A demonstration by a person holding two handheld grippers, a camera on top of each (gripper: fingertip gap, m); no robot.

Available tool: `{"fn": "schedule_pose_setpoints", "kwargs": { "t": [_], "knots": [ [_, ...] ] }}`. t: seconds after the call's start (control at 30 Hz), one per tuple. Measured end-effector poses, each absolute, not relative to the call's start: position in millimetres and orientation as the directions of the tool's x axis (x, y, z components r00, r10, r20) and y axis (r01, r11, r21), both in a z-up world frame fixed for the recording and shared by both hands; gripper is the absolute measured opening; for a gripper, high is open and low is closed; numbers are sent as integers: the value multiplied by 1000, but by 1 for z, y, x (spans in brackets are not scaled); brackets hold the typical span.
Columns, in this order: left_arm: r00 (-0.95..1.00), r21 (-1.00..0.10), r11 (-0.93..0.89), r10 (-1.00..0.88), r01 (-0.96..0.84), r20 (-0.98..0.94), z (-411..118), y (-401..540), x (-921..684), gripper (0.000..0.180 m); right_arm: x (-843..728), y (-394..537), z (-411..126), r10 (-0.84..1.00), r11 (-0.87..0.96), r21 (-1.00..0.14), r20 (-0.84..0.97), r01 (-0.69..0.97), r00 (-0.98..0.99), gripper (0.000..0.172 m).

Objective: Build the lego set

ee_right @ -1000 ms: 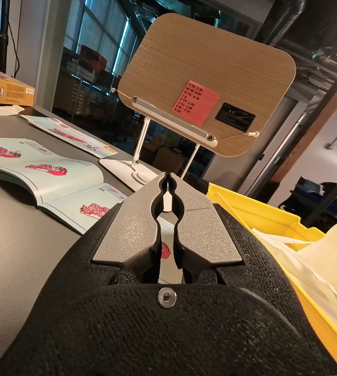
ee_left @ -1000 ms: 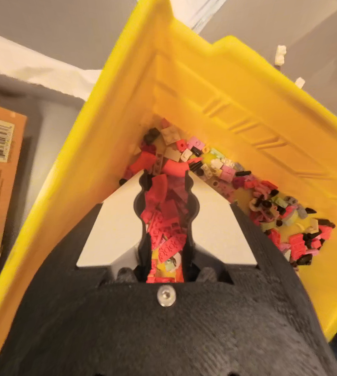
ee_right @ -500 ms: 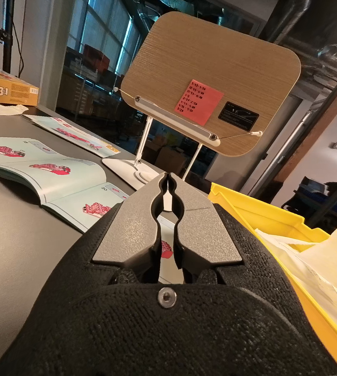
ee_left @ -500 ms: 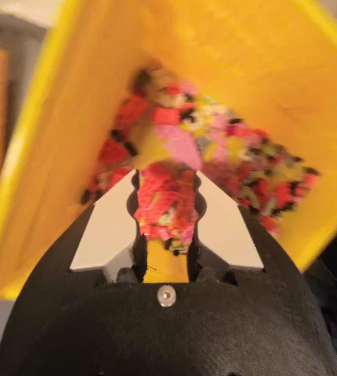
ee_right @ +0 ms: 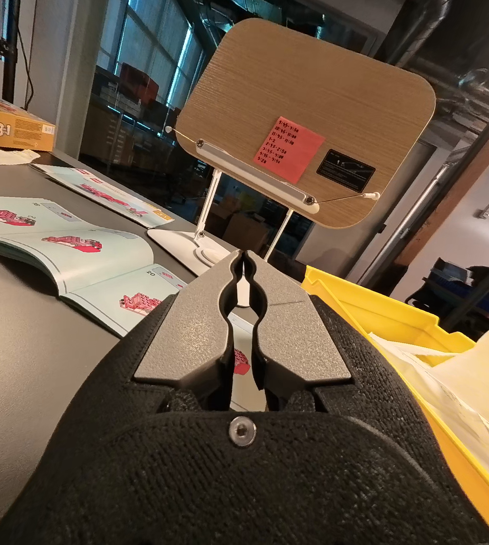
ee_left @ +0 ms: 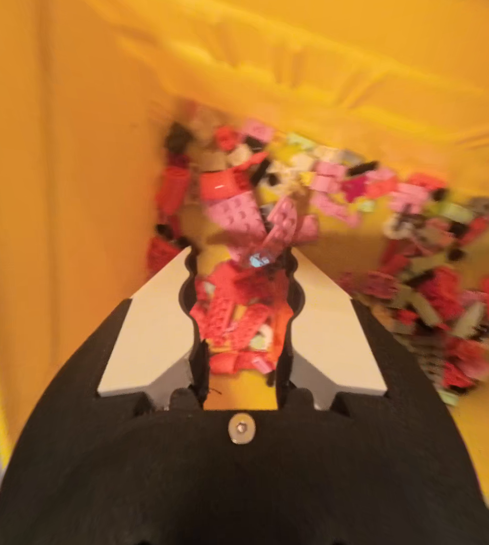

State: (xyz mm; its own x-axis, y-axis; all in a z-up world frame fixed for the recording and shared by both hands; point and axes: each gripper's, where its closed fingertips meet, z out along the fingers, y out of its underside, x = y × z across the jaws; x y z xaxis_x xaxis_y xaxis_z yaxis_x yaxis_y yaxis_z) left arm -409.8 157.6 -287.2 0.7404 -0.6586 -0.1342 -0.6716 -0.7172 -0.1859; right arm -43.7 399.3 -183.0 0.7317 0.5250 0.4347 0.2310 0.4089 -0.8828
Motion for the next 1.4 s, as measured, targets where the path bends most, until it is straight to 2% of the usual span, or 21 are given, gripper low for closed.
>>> {"fn": "schedule_pose_setpoints", "kwargs": {
  "t": [0.07,0.1,0.23,0.33,0.5,0.53,0.63,0.67,0.77,0.9,1.0,1.1,1.2,1.4],
  "knots": [
    [763,-174,-745,-608,-644,-221,-283,166,-427,57,-43,400,-183,523,405,-884,433,232,735,0],
    [771,-188,-749,-603,-635,-205,-281,166,-427,58,-43,400,-183,522,405,-884,433,233,735,0],
    [724,-239,-714,-687,-659,57,-268,133,-395,82,-44,400,-184,520,406,-882,439,240,733,0],
    [664,-173,-674,-738,-719,118,-270,107,-394,87,-44,399,-184,520,409,-880,444,244,730,0],
    [628,-22,-627,-778,-778,-26,-290,96,-413,84,-45,399,-184,519,409,-879,446,246,729,0],
    [637,-43,-636,-770,-771,-35,-289,98,-410,83,-45,399,-184,520,409,-879,446,245,729,0],
    [691,-132,-679,-696,-722,-196,-281,129,-420,59,-45,399,-185,519,409,-878,447,248,729,0],
    [701,-139,-692,-669,-709,-248,-278,137,-427,60,-45,399,-184,518,409,-878,448,249,729,0],
    [709,-208,-678,-667,-705,-230,-271,140,-423,74,-45,399,-184,518,409,-878,446,247,730,0],
    [632,-356,-607,-773,-711,56,-259,111,-367,87,-45,399,-185,520,409,-878,448,248,727,0],
    [587,-328,-583,-804,-743,98,-268,97,-345,106,-46,399,-185,521,410,-877,451,251,725,0],
    [578,-314,-538,-815,-782,-43,-279,107,-334,132,-46,399,-185,520,411,-876,454,255,723,0],
    [582,-320,-542,-812,-777,-38,-286,110,-318,139,-46,399,-186,518,411,-874,458,260,723,0],
    [630,-267,-599,-776,-755,-41,-304,117,-331,139,-47,399,-186,516,412,-872,461,263,722,0]
  ]
}}
